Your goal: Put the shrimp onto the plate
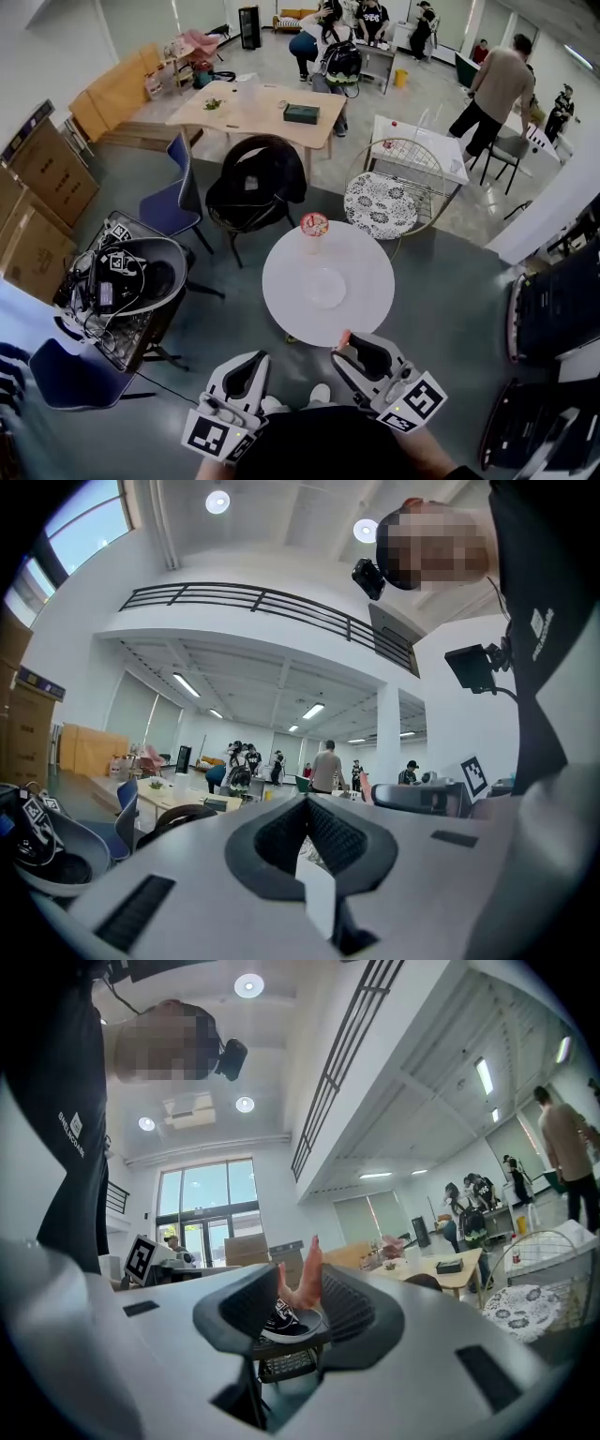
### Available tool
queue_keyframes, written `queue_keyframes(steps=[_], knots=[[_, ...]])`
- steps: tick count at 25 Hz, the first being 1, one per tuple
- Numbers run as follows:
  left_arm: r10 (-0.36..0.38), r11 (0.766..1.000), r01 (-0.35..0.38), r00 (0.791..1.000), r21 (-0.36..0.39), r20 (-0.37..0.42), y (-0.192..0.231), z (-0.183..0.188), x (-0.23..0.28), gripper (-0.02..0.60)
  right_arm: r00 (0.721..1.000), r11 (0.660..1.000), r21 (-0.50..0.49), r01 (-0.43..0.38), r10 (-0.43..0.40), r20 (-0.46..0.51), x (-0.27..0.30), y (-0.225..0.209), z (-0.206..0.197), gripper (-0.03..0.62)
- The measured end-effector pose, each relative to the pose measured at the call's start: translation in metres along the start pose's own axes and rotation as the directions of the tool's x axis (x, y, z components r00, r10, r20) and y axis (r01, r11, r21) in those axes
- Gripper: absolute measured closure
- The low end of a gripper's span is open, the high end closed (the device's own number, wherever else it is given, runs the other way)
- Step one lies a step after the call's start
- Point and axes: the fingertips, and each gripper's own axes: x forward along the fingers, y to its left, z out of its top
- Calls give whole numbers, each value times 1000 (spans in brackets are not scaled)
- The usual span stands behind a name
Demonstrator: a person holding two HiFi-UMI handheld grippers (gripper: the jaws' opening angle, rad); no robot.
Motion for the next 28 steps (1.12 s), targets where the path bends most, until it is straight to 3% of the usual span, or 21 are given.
queue_keyframes(steps=[12, 28], knots=[[48, 999, -47, 997, 27, -55, -31, -24, 23, 576, 999, 998, 44, -44, 45, -13, -21, -29, -6, 444], [39, 999, -38, 998, 6, -59, 11, -28, 48, 575, 999, 998, 53, -19, 20, -31, 11, -51, -11, 444]])
